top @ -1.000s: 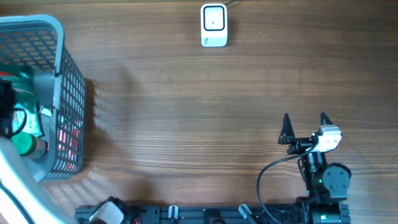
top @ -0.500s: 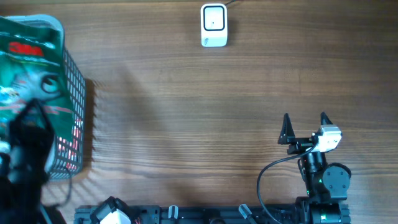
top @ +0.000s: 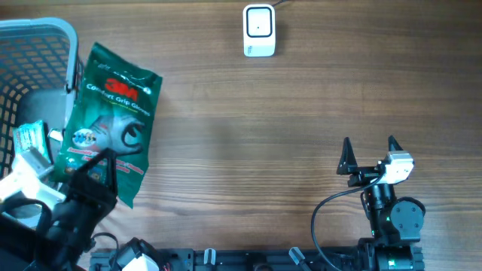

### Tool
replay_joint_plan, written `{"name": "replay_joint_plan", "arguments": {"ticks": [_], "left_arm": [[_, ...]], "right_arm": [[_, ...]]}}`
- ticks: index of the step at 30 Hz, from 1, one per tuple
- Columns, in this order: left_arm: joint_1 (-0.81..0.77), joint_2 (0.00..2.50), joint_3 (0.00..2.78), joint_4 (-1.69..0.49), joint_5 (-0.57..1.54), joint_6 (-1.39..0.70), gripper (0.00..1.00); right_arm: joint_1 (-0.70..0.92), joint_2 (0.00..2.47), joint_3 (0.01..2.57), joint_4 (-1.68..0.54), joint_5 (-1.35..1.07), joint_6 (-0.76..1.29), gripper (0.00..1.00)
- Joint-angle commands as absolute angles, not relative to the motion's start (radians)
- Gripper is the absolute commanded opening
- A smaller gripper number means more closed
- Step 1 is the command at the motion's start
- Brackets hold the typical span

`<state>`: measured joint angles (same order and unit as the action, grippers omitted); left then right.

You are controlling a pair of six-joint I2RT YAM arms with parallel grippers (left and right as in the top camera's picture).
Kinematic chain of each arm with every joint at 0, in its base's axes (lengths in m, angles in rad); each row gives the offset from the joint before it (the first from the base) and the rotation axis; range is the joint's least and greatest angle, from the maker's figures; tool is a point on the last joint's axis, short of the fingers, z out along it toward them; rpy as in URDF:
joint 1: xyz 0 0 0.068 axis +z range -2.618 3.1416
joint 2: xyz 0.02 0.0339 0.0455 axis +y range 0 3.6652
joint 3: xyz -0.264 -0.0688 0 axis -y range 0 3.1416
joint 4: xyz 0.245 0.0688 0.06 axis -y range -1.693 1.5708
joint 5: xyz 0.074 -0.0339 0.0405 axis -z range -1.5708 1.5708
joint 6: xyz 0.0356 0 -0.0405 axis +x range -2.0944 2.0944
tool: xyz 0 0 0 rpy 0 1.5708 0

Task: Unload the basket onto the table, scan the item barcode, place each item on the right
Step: 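Lift the green packet out and place it on the table center-right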

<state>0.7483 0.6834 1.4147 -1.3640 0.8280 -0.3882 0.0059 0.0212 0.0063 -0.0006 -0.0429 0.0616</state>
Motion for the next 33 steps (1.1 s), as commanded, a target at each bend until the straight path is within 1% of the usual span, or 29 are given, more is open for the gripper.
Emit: {"name": "replay_joint_plan", "arguments": {"ticks": [1, 5, 11, 15, 17, 19, 21, 24, 26, 30, 33], "left_arm": [[0.748, 0.686, 1.404, -1.349, 0.921, -0.211, 0.04], [0.748, 0.686, 1.344, -1.304, 0.961, -0.168, 0.04], [0.739, 0.694, 1.077, -1.102, 1.006, -0.165, 0.04], [0.614, 0.739, 0.938, -1.011, 0.960, -0.166, 0.04], [0.505, 0.783, 0.915, -0.961, 0.873, -0.215, 0.04], [0.340, 0.860, 0.912, -0.905, 0.764, -0.284, 0.04], [0.143, 0.954, 0.912, -0.835, 0.645, -0.361, 0.04], [-0.113, 1.097, 0.912, -0.748, 0.432, -0.439, 0.04], [-0.236, 1.191, 0.912, -0.707, 0.360, -0.462, 0.04], [-0.411, 1.372, 0.912, -0.613, 0.384, -0.480, 0.04], [-0.499, 1.477, 0.912, -0.517, 0.491, -0.479, 0.04]], "right_arm": [[0.010, 0.016, 0.006, 0.003, -0.026, 0.052, 0.99], [0.010, 0.016, 0.006, 0.003, -0.026, 0.052, 1.00], [0.010, 0.016, 0.006, 0.003, -0.026, 0.053, 1.00], [0.010, 0.016, 0.006, 0.003, -0.026, 0.053, 1.00], [0.010, 0.016, 0.006, 0.003, -0.026, 0.053, 1.00], [0.010, 0.016, 0.006, 0.003, -0.026, 0.053, 1.00], [0.010, 0.016, 0.006, 0.003, -0.026, 0.053, 1.00], [0.010, 0.016, 0.006, 0.003, -0.026, 0.053, 1.00], [0.010, 0.016, 0.006, 0.003, -0.026, 0.053, 1.00], [0.010, 0.016, 0.006, 0.003, -0.026, 0.053, 1.00], [0.010, 0.016, 0.006, 0.003, -0.026, 0.053, 1.00]]}}
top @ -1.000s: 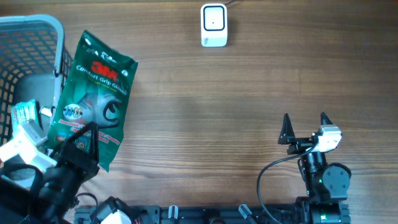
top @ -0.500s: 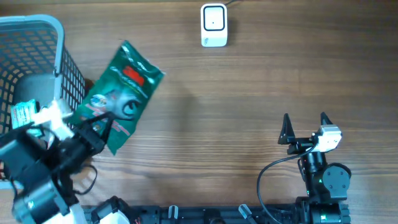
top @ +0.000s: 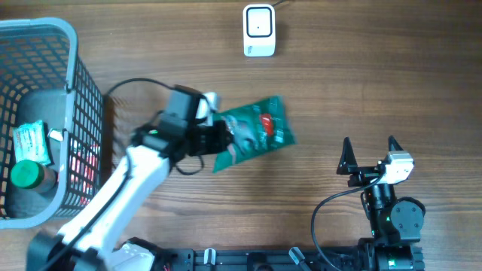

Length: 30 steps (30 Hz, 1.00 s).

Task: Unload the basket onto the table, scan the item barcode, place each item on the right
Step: 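Lift the green packet out and place it on the table center-right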

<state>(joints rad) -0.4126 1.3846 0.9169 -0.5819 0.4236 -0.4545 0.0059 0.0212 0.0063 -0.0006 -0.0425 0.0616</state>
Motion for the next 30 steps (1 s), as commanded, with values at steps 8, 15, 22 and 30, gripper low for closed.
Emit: {"name": "replay_joint_plan", "arguments": {"ticks": [8, 15, 22, 30], "left_arm": [[-0.638, 1.692, 0.912, -0.363, 0.548, -0.480, 0.04], [-0.635, 1.692, 0.912, -0.427, 0.363, -0.479, 0.89], [-0.564, 1.645, 0.962, -0.543, 0.323, -0.479, 1.00], [-0.486, 1.370, 1.095, -0.727, 0.287, -0.476, 1.00]], "right_arm": [[0.010, 0.016, 0.006, 0.003, -0.027, 0.052, 1.00], [0.010, 0.016, 0.006, 0.003, -0.026, 0.053, 1.00], [0.010, 0.016, 0.006, 0.003, -0.027, 0.053, 1.00], [0.010, 0.016, 0.006, 0.003, -0.026, 0.052, 1.00]]}}
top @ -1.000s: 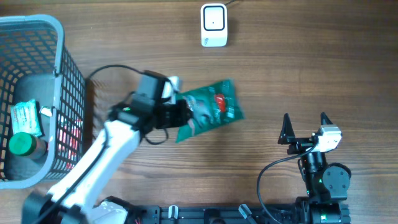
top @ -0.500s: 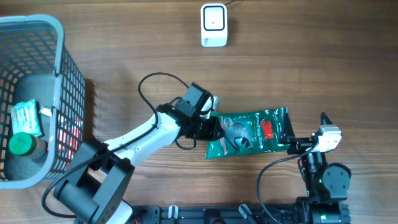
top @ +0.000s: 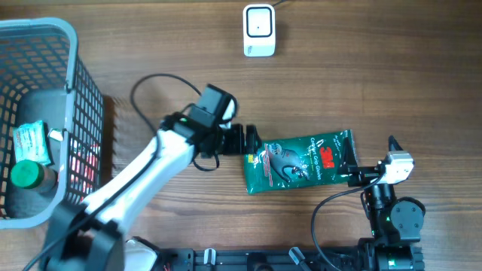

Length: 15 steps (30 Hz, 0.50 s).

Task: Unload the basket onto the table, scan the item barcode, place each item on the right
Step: 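Lift the green packet out and place it on the table center-right, then return the left gripper to the basket and grasp the green-lidded jar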

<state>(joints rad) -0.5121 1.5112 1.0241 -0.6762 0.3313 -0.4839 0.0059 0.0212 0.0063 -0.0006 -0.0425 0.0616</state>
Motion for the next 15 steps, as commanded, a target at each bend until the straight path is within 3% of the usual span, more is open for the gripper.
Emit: {"name": "replay_joint_plan", "arguments": {"ticks": [1, 9, 15], "left_arm": [[-0.483, 1.342, 1.106, -0.741, 0.269, -0.476, 1.00], [-0.398, 0.965, 1.224, -0.820, -0.081, -0.477, 1.00], [-0.193, 0.873, 1.391, -0.823, -0.260, -0.478, 1.00]], "right_arm": [[0.010, 0.016, 0.006, 0.003, -0.026, 0.052, 1.00], [0.010, 0.016, 0.006, 0.003, -0.026, 0.053, 1.00], [0.010, 0.016, 0.006, 0.003, -0.026, 0.053, 1.00]]}}
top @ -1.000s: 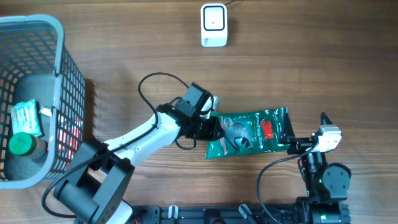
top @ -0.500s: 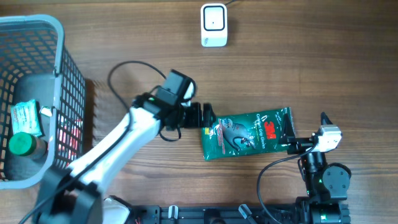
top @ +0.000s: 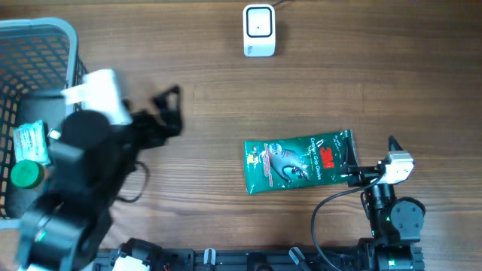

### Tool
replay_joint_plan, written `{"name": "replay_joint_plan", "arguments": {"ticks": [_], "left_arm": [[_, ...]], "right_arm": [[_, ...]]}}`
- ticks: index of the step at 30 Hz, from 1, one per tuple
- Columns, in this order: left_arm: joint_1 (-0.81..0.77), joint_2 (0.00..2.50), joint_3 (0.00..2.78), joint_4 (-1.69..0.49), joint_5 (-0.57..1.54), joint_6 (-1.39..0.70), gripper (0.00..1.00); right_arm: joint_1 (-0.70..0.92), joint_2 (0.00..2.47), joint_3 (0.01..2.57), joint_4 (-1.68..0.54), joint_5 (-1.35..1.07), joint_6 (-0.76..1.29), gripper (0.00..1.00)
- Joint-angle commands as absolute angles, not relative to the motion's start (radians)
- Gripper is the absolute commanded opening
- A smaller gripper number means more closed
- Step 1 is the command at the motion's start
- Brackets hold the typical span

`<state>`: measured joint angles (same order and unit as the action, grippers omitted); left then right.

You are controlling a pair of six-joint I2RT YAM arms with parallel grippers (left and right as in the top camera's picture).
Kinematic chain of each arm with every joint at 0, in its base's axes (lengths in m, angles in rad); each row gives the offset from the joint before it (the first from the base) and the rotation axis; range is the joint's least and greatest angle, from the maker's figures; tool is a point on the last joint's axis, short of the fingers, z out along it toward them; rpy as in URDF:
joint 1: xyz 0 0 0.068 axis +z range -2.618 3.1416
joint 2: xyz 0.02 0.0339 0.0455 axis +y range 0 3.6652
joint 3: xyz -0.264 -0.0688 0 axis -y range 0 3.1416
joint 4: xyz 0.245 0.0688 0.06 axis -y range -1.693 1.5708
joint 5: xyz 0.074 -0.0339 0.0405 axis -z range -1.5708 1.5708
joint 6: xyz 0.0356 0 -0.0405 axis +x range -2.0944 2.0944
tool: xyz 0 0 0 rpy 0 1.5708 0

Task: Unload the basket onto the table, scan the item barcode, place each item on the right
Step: 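Return the left gripper to the basket and grasp the green-lidded jar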

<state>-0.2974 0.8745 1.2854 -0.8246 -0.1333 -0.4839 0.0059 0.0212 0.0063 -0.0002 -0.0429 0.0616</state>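
The green 3M glove packet [top: 295, 162] lies flat on the wooden table, right of centre. Its right end overlaps the left finger of my right gripper [top: 369, 147], which rests open at the front right and holds nothing. My left gripper [top: 174, 111] hangs open and empty well to the left of the packet, beside the basket, with its arm looming large near the overhead camera. The white barcode scanner [top: 259, 31] stands at the far edge, in the middle. No barcode can be made out on the packet's upper face.
A grey wire basket [top: 53, 28] fills the left side. It holds a green-capped bottle [top: 25, 174] and a small pale packet [top: 30, 140], partly hidden by my left arm. The arm bases sit along the front edge.
My left gripper was at the packet's left end. Now it is open and far to the left, near the basket. The packet has stayed where it lay. The right arm is unchanged.
At first the green packet leaned on the basket's right edge with my left gripper at its lower end. Then my left gripper held it over the middle of the table. Later it lay against the right gripper, and now the left gripper is away from it.
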Motion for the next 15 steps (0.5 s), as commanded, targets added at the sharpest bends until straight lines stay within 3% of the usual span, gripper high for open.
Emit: {"name": "replay_joint_plan", "arguments": {"ticks": [1, 7, 10, 15], "left_arm": [[-0.156, 0.882, 1.426, -0.826, -0.265, -0.479, 1.00], [0.200, 1.046, 1.669, -0.967, -0.263, -0.626, 1.00], [0.407, 1.160, 1.708, -1.052, -0.159, -0.724, 1.00], [0.625, 1.349, 1.708, -1.197, -0.018, -0.878, 1.00]], "right_arm": [[0.010, 0.016, 0.006, 0.003, -0.026, 0.053, 1.00], [0.010, 0.016, 0.006, 0.003, -0.026, 0.052, 1.00], [0.010, 0.016, 0.006, 0.003, -0.026, 0.053, 1.00], [0.010, 0.016, 0.006, 0.003, -0.026, 0.052, 1.00]]}}
